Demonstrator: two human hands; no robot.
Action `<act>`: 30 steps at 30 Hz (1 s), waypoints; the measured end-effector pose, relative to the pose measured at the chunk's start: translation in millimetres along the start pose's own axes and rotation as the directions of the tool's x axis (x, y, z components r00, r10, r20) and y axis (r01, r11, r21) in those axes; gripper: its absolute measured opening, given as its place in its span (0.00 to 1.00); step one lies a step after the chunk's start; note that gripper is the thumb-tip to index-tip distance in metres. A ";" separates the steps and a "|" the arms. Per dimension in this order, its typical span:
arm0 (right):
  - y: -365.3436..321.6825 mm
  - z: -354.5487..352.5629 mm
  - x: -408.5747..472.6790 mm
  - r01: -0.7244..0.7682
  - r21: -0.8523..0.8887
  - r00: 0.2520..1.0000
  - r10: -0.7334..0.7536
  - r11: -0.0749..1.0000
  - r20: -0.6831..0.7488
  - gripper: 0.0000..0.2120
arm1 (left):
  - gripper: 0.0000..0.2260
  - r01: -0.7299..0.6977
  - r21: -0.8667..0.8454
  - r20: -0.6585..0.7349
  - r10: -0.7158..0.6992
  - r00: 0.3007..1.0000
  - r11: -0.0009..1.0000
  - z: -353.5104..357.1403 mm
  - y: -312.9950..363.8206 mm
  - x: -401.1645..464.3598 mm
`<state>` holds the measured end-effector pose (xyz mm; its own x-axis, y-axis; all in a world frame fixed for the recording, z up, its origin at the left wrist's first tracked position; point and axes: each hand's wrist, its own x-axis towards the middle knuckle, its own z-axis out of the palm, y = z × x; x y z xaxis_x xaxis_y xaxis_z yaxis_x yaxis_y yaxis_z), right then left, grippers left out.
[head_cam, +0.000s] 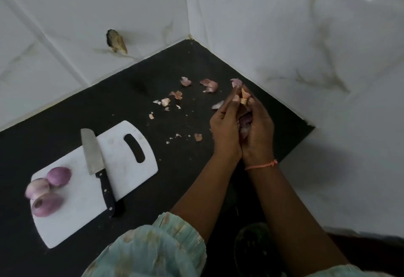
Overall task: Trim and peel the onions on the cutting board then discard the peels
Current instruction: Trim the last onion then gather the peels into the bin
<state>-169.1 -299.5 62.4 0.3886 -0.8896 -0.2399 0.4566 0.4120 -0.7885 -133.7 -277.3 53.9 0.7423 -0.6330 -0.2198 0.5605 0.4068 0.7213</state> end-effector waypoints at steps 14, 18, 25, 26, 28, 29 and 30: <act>18.5 -221.4 -105.0 0.129 0.229 0.913 -0.026 0.965 -0.407 0.15 | 0.13 0.432 0.187 0.081 -0.453 0.888 0.882 -25.2 -179.8 -160.5; 77.0 -285.0 -121.5 0.063 0.248 0.824 0.089 0.967 -0.559 0.13 | 0.13 0.555 0.250 -0.051 -0.562 0.826 0.793 -82.8 -250.4 -180.4; 213.2 -394.5 -120.3 -0.155 0.290 0.547 0.326 0.944 -0.771 0.10 | 0.21 0.808 0.208 -0.320 -0.743 0.589 0.551 -214.6 -387.4 -176.4; 225.4 -404.2 -120.2 -0.165 0.307 0.529 0.347 0.937 -0.774 0.10 | 0.23 0.833 0.190 -0.335 -0.763 0.553 0.520 -227.3 -398.8 -174.3; 249.6 -427.7 -116.7 -0.195 0.326 0.472 0.380 0.925 -0.796 0.09 | 0.22 0.870 0.193 -0.379 -0.783 0.492 0.453 -248.7 -417.9 -172.5; 252.2 -430.6 -117.0 -0.155 0.350 0.475 0.380 0.924 -0.793 0.11 | 0.23 0.873 0.219 -0.365 -0.793 0.487 0.436 -256.5 -424.5 -172.2; 255.5 -436.8 -115.1 -0.141 0.343 0.502 0.366 0.929 -0.784 0.14 | 0.24 0.872 0.258 -0.358 -0.797 0.487 0.417 -265.2 -431.6 -170.0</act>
<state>-446.8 -177.8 -358.8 -0.2652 -0.4500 -0.8528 0.6438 0.5758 -0.5040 -404.5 -170.6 -394.2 0.0458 -0.3969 -0.9167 0.7861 -0.5520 0.2782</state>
